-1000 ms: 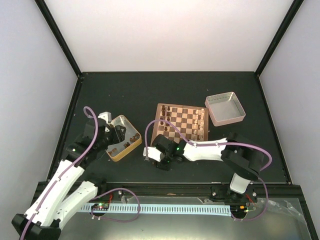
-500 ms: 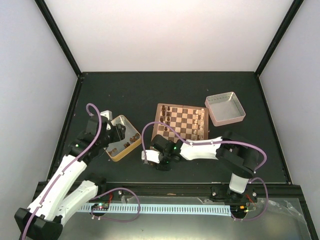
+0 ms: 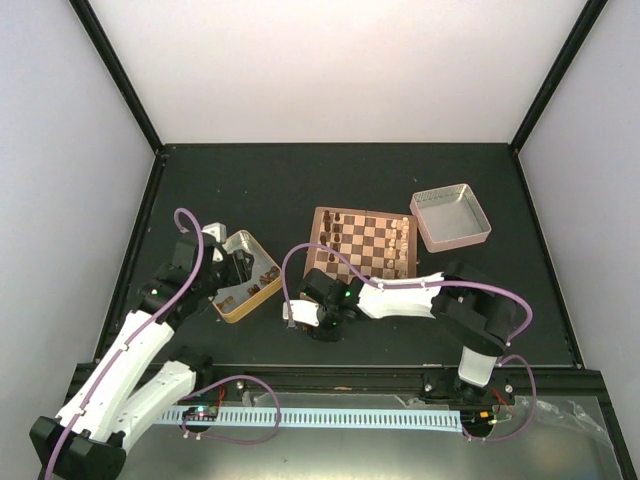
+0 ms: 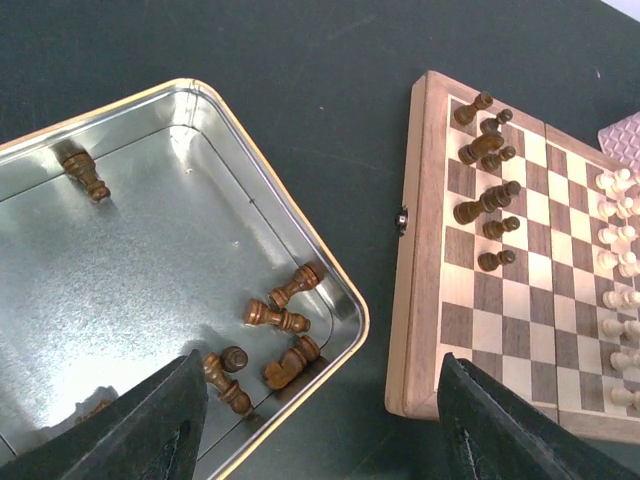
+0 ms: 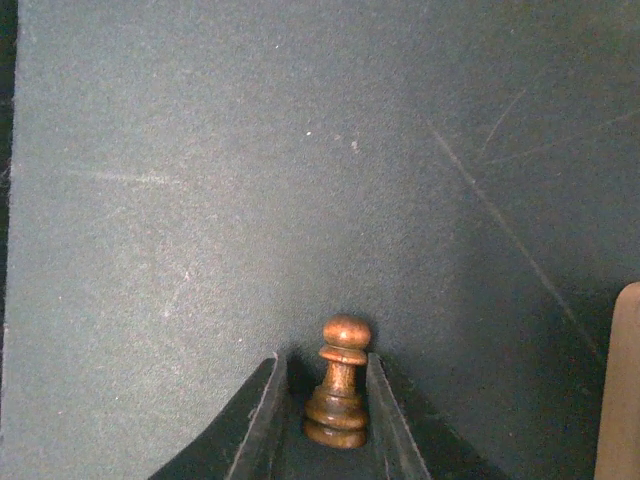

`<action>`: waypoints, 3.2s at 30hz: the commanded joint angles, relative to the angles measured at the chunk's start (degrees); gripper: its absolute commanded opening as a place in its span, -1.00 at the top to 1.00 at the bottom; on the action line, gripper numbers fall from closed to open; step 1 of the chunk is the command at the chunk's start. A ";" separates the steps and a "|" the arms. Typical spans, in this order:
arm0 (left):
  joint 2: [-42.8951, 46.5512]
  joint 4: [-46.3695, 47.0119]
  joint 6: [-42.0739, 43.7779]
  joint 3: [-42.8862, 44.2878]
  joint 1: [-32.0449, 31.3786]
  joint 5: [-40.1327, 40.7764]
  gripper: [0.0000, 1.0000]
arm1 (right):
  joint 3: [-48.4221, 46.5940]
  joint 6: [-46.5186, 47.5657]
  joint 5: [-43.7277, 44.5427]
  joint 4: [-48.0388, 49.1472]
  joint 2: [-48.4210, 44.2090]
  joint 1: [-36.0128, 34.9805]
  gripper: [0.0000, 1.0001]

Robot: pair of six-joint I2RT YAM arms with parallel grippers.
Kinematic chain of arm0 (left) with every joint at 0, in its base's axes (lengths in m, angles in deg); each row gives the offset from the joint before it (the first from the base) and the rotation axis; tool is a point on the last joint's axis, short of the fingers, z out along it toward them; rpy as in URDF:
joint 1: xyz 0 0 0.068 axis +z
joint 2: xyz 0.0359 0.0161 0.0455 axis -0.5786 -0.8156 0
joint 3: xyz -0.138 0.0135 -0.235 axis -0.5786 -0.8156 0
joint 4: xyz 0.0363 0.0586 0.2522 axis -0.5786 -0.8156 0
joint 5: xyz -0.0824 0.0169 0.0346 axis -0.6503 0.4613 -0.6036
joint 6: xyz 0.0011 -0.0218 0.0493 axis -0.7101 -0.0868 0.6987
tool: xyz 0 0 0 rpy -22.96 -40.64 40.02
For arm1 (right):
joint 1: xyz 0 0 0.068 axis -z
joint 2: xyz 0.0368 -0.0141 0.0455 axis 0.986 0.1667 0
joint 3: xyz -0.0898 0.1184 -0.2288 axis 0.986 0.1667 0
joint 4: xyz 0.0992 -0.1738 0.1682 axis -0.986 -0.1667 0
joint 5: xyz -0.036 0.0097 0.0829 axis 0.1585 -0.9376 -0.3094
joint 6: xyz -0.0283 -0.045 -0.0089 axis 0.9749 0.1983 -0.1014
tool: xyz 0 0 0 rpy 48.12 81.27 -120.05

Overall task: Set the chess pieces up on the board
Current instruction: Pick up the chess piece at the center of the board, then place the chess piece on the chessboard.

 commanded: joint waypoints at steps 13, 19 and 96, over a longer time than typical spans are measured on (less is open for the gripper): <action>-0.08 2.29 -1.07 -0.91 0.46 -3.01 -0.30 | -0.78 -0.95 4.35 -7.16 1.84 -0.17 0.46; -0.59 2.74 -1.00 -1.09 0.50 -3.21 -0.30 | -1.40 -2.77 6.12 -7.43 2.49 -0.07 0.42; -36.18 15.60 2.35 12.97 -23.53 -1.27 0.97 | 13.26 -53.55 27.32 3.02 -38.29 25.41 -0.72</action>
